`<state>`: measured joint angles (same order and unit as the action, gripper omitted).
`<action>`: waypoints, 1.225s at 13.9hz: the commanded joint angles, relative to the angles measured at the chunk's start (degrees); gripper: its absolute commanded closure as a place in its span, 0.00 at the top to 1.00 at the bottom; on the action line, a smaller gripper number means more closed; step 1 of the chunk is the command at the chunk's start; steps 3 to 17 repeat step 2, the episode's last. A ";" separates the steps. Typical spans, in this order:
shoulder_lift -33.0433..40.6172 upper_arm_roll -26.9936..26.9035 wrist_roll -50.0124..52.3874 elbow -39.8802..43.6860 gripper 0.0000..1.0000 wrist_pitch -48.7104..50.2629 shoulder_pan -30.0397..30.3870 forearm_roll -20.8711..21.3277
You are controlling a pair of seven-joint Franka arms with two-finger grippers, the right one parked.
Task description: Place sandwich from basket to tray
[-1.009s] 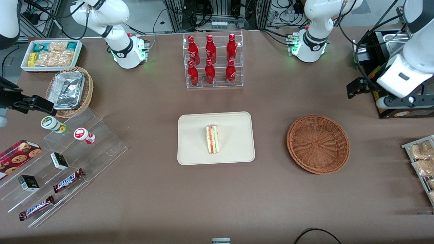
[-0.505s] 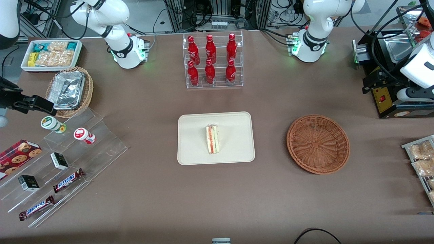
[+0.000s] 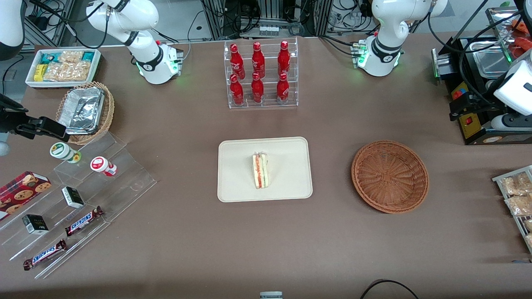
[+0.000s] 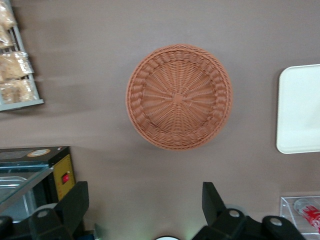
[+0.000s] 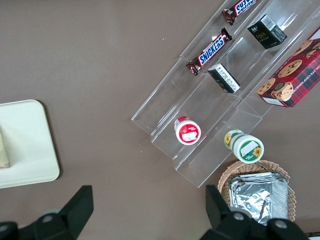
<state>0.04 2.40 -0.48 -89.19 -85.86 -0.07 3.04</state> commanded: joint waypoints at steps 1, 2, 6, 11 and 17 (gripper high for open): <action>-0.57 -0.29 -0.22 1.83 1.00 0.34 -0.55 1.00; -0.57 -0.38 -0.31 1.74 1.00 0.34 -0.55 0.83; -0.57 -0.38 -0.31 1.74 1.00 0.34 -0.55 0.83; -0.57 -0.38 -0.31 1.74 1.00 0.34 -0.55 0.83; -0.57 -0.38 -0.31 1.74 1.00 0.34 -0.55 0.83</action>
